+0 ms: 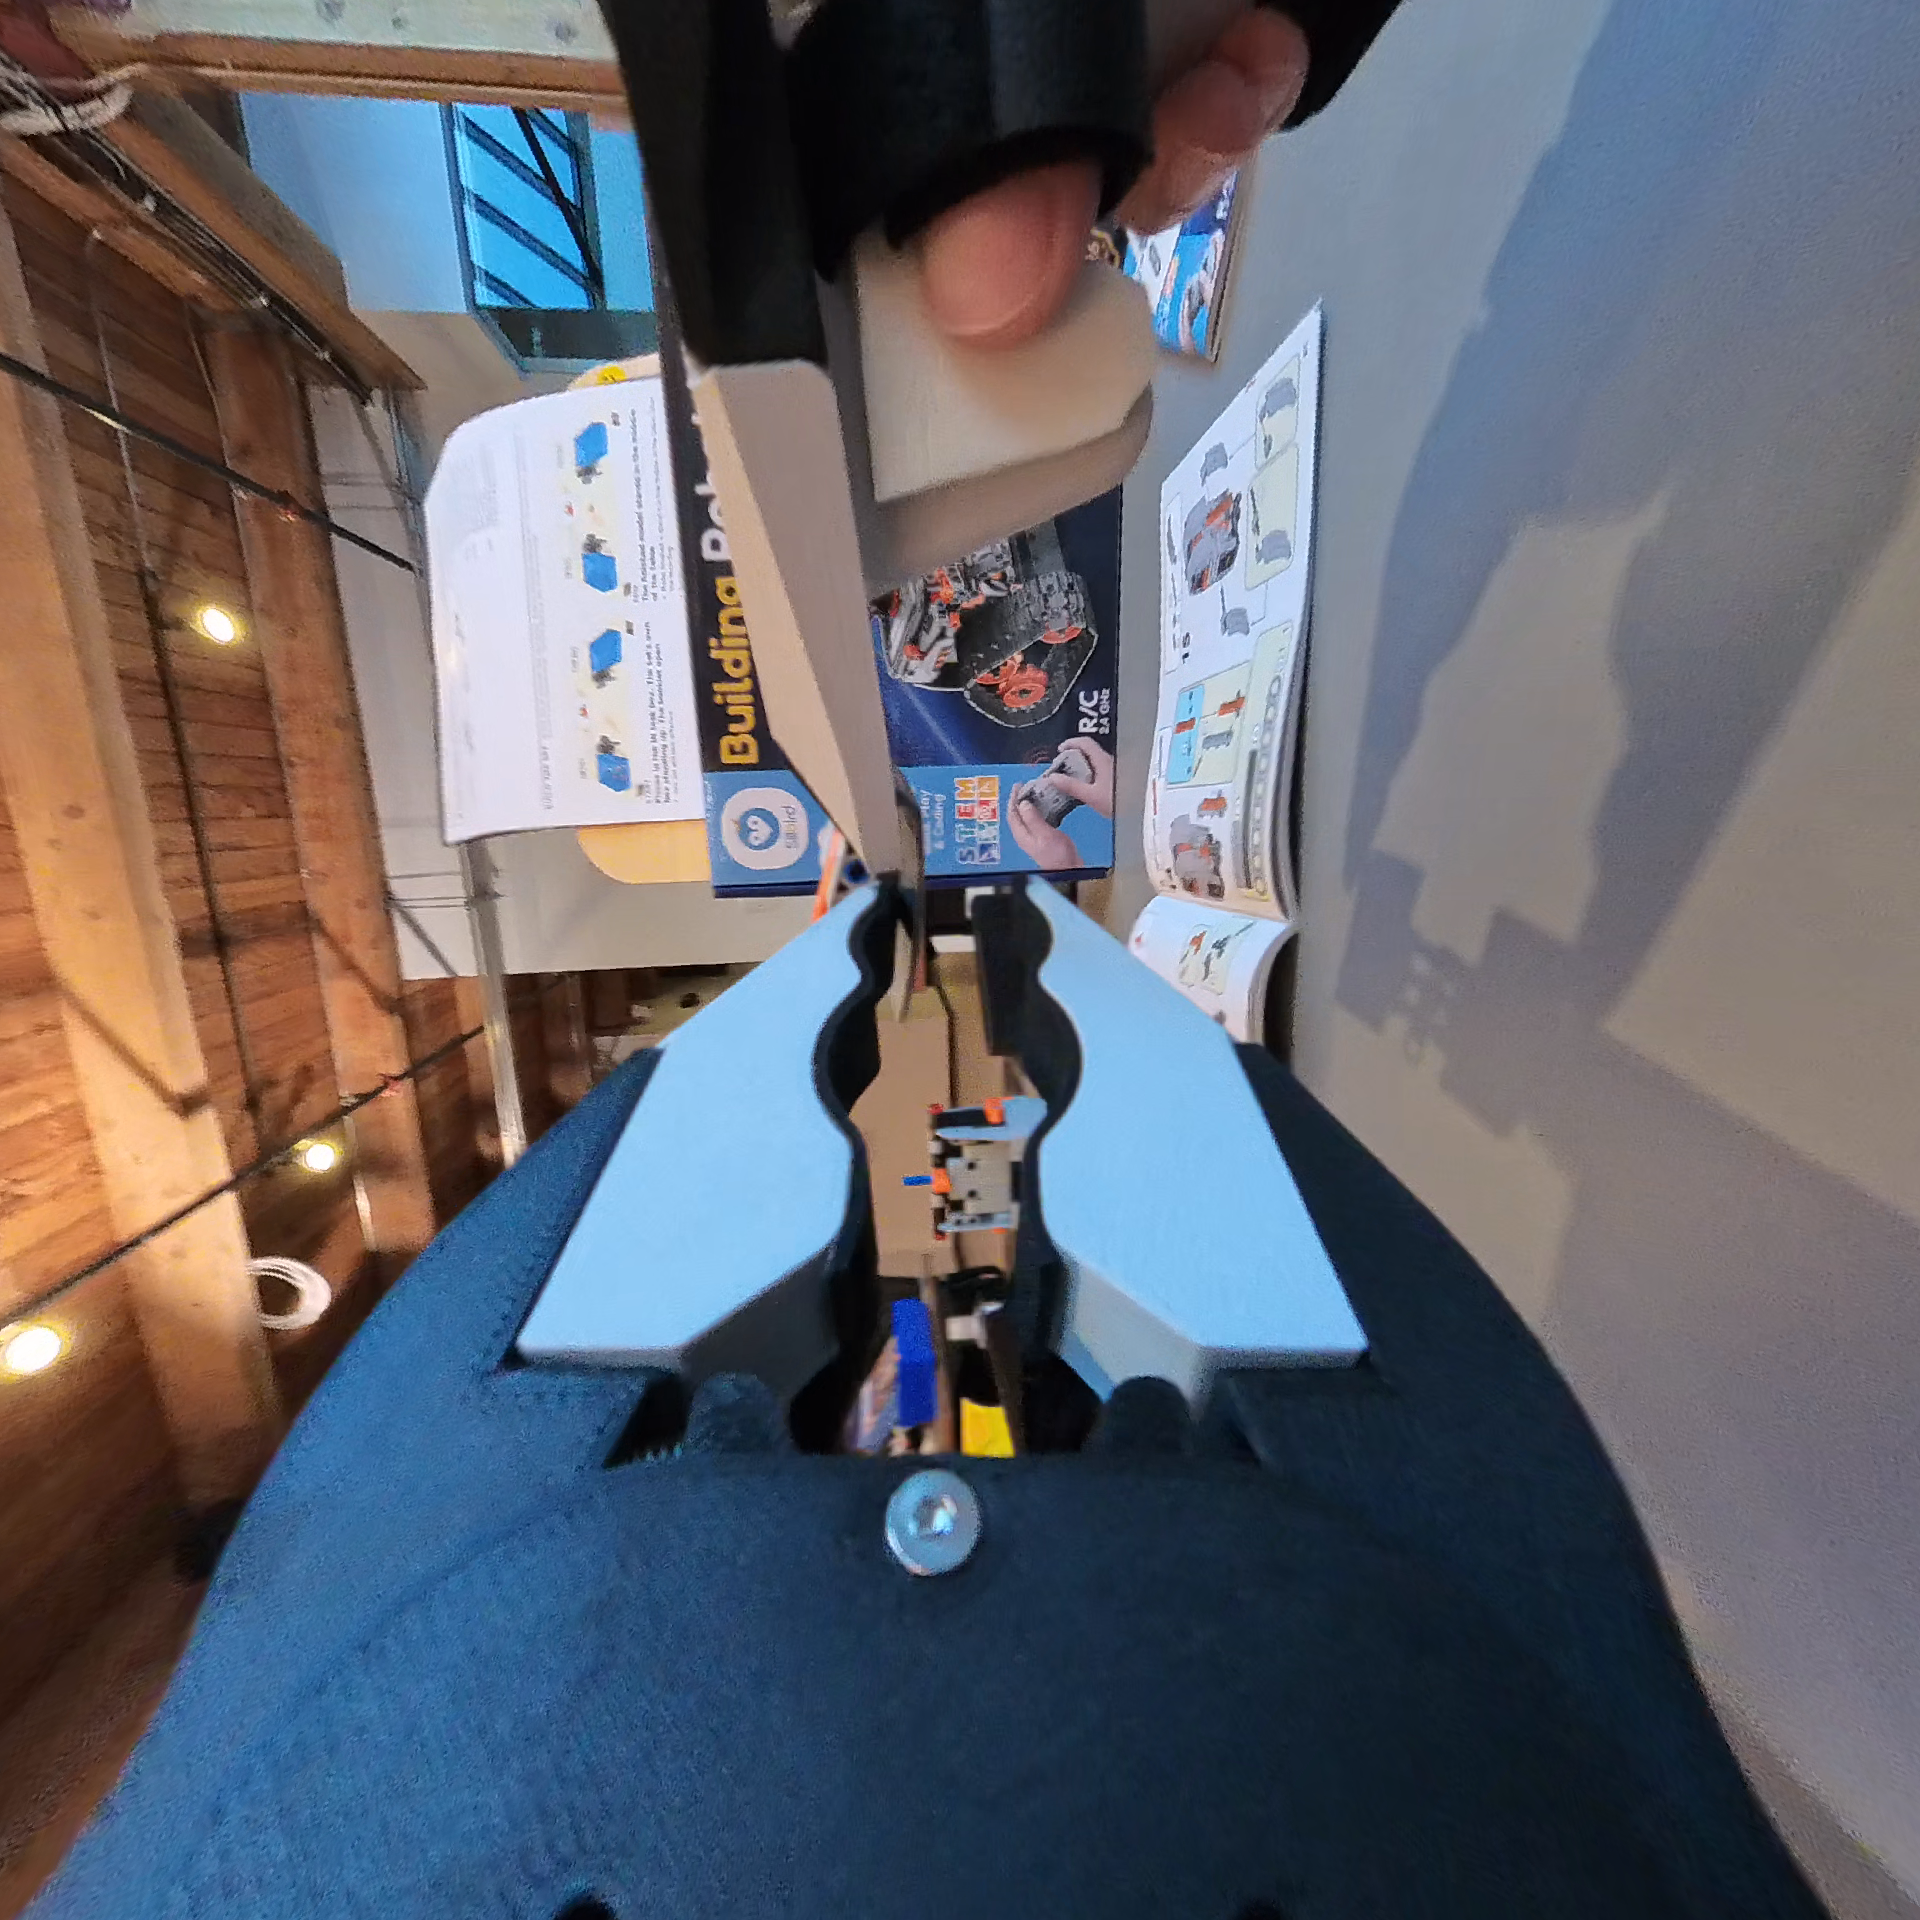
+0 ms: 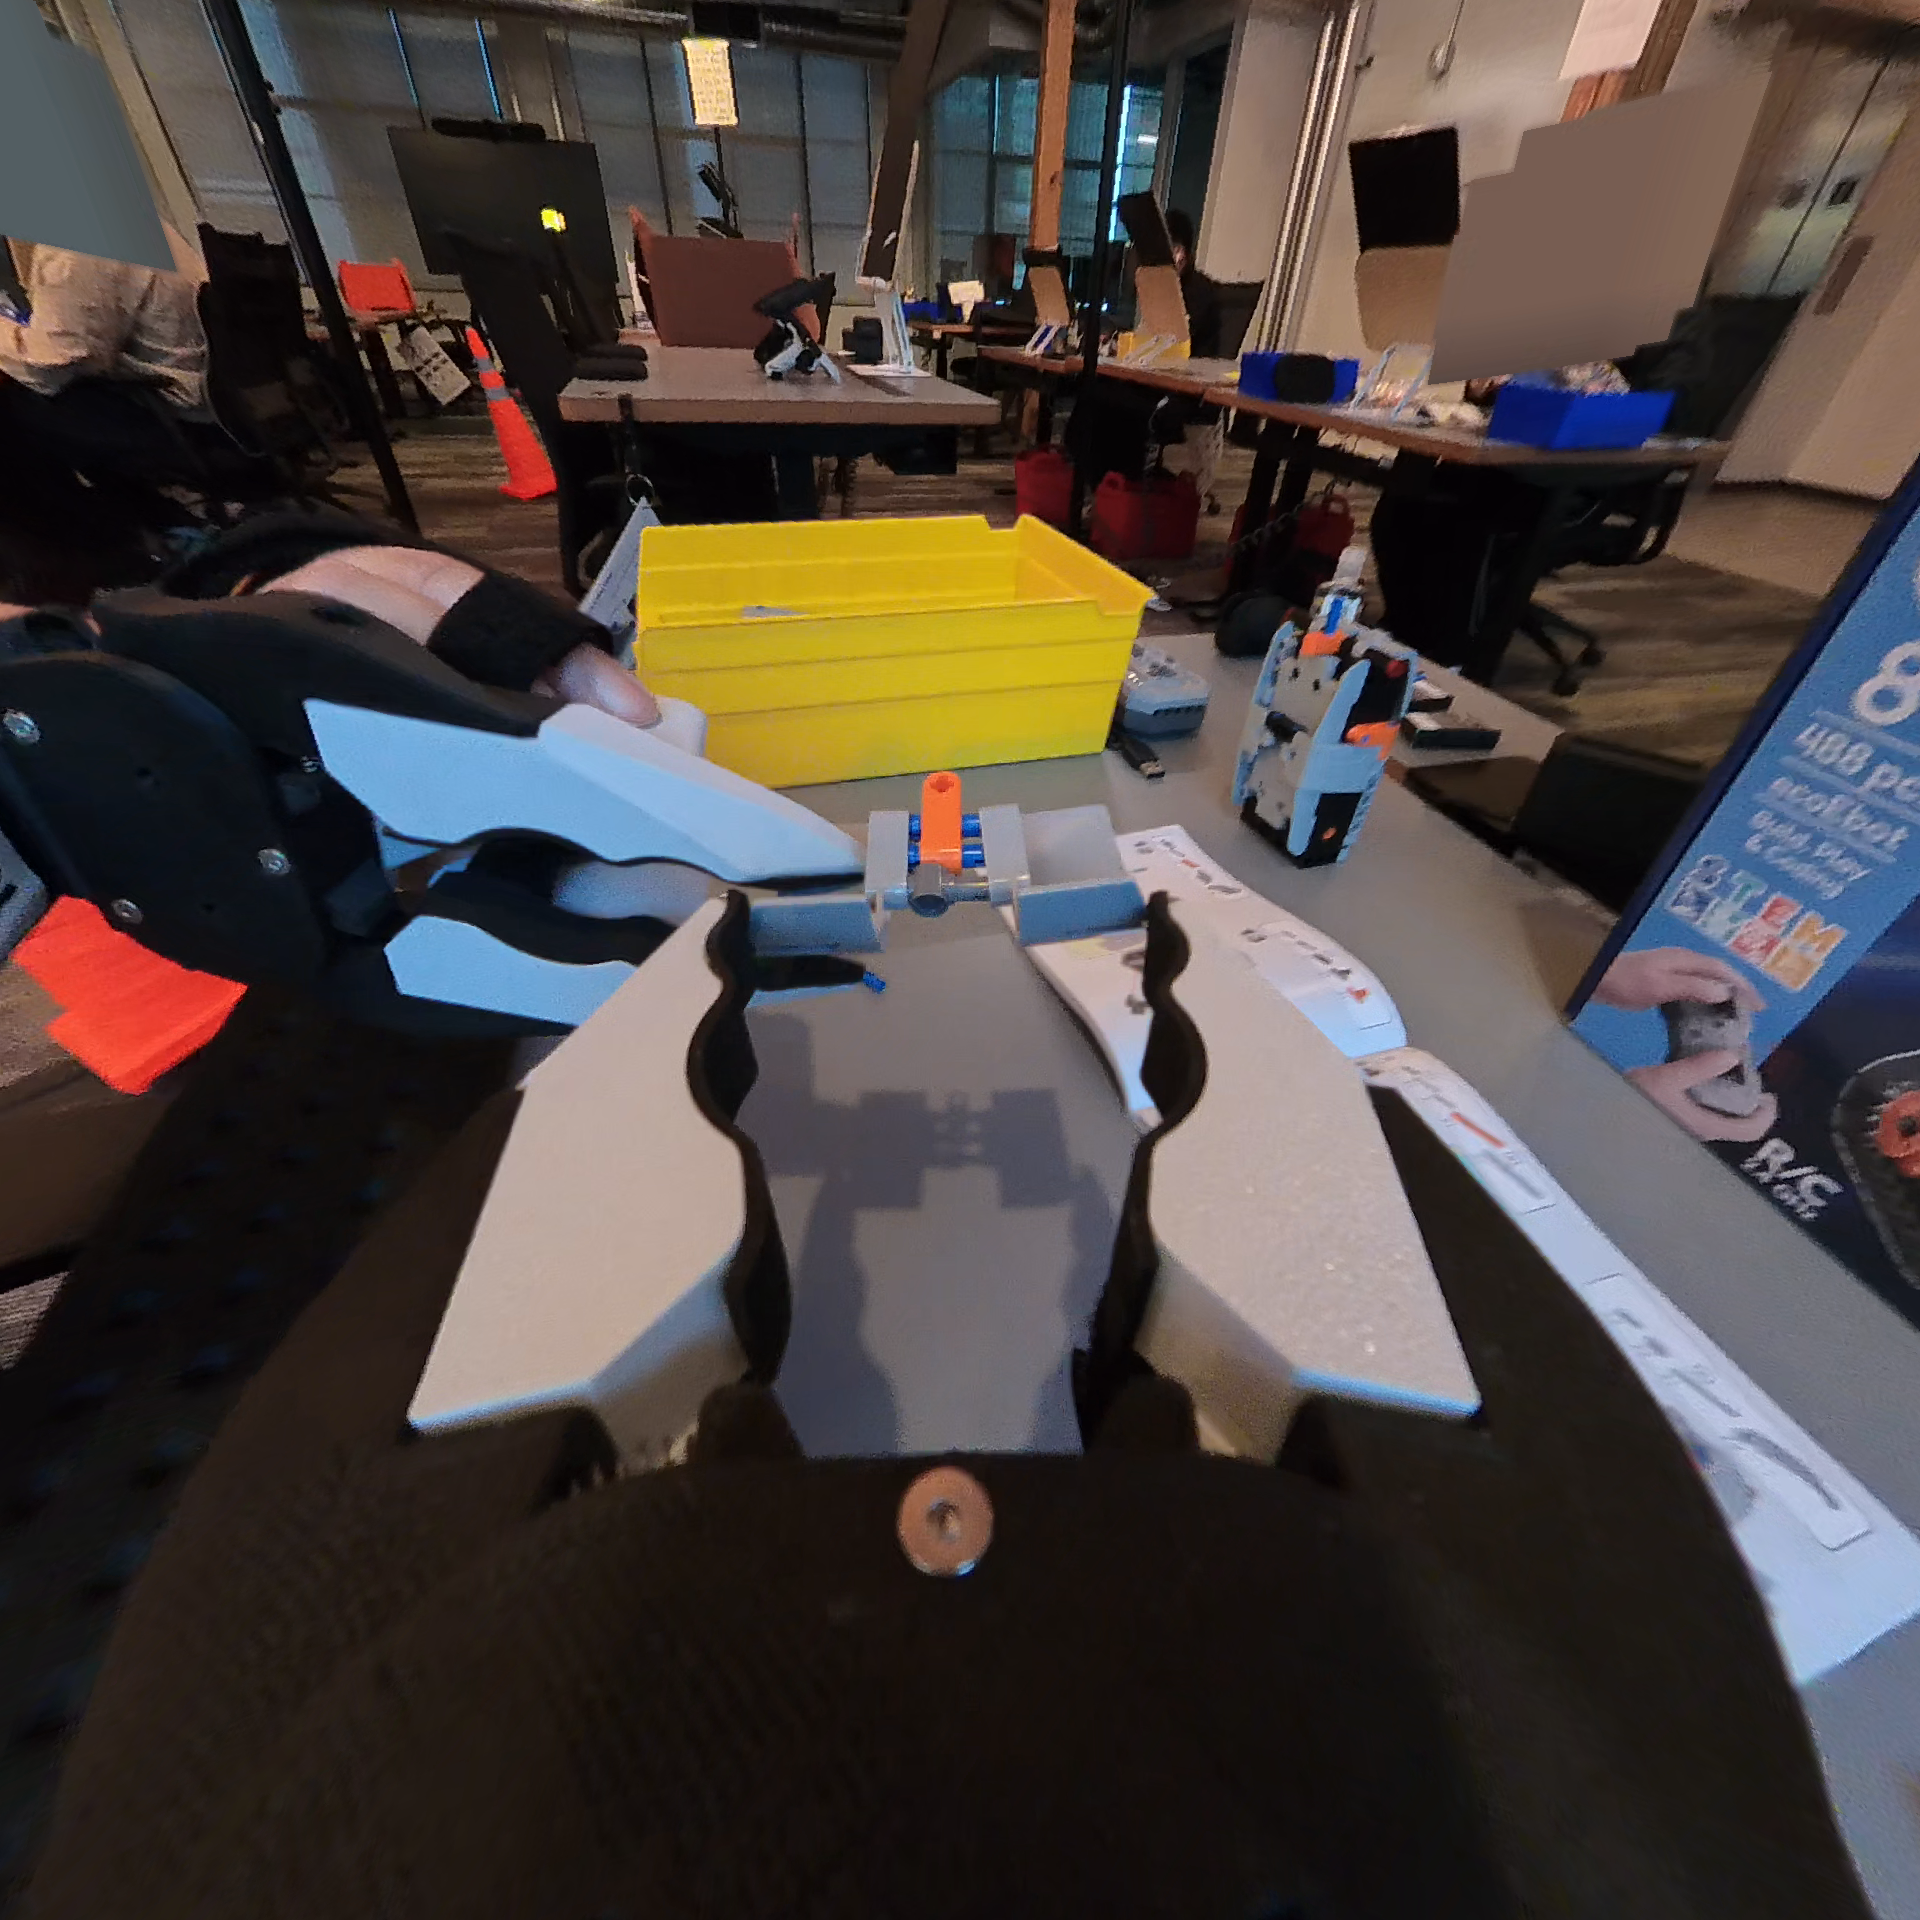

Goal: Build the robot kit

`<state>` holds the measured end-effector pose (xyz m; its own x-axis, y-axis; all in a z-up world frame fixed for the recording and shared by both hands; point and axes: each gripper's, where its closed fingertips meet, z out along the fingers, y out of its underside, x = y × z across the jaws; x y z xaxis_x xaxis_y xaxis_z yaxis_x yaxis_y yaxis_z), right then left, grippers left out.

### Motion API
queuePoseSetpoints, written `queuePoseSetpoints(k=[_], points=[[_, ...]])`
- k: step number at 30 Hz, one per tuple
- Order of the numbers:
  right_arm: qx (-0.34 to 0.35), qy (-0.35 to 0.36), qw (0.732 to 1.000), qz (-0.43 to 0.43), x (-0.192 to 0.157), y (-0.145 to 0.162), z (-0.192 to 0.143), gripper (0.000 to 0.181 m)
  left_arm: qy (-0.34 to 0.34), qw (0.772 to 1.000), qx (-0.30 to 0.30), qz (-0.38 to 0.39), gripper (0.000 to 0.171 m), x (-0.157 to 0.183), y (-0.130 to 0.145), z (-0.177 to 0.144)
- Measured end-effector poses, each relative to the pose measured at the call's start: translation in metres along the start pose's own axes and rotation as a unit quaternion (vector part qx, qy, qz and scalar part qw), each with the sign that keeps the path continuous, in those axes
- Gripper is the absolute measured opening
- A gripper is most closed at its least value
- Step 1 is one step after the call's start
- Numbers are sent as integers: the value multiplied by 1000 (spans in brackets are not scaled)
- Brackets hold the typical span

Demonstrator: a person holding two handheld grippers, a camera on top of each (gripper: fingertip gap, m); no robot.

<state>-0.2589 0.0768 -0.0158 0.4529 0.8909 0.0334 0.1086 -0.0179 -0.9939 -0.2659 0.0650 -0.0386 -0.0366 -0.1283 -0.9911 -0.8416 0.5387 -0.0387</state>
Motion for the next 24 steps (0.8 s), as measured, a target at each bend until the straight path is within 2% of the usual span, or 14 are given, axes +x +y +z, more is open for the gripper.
queuePoseSetpoints(k=[3, 5, 6, 7, 8, 9, 11, 12, 13, 16, 17, 18, 20, 24], points=[[-4, 24, 998, -62, 4, -5, -6, 75, 17, 996, -11, -90, 35, 0, 16, -4], [-7, 38, 992, -119, 3, -9, -11, 75, 48, 979, -12, -197, 38, 7, 38, -9], [-10, 42, 987, -152, 0, -10, -14, 75, 76, 958, -4, -277, 36, 12, 47, -11], [-16, 42, 982, -184, -3, -11, -16, 75, 116, 918, 12, -379, 37, 17, 51, -13], [-19, 42, 975, -218, -8, -11, -17, 75, 166, 854, 43, -491, 41, 17, 47, -15], [-21, 41, 966, -253, -13, -12, -17, 75, 217, 768, 93, -596, 50, 9, 38, -19], [-16, 33, 949, -313, -27, -14, -17, 75, 278, 569, 220, -742, 54, -28, 24, -29], [-12, 32, 943, -332, -32, -14, -16, 75, 293, 496, 267, -773, 43, -44, 22, -32], [-6, 24, 938, -345, -38, -13, -15, 75, 306, 458, 286, -784, 39, -49, 21, -32], [17, 16, 930, -366, -48, -8, -15, 75, 369, 432, 269, -778, 55, -37, -1, -26], [27, 12, 928, -371, -49, -7, -16, 75, 399, 421, 258, -773, 54, -31, -11, -27], [38, 7, 927, -374, -51, -6, -18, 75, 425, 416, 245, -765, 46, -24, -19, -26], [57, 2, 926, -373, -50, -4, -20, 75, 458, 424, 227, -747, 31, -13, -31, -27], [53, 0, 933, -356, -37, 7, -21, 75, 461, 440, 203, -744, 5, -9, -34, -20]])
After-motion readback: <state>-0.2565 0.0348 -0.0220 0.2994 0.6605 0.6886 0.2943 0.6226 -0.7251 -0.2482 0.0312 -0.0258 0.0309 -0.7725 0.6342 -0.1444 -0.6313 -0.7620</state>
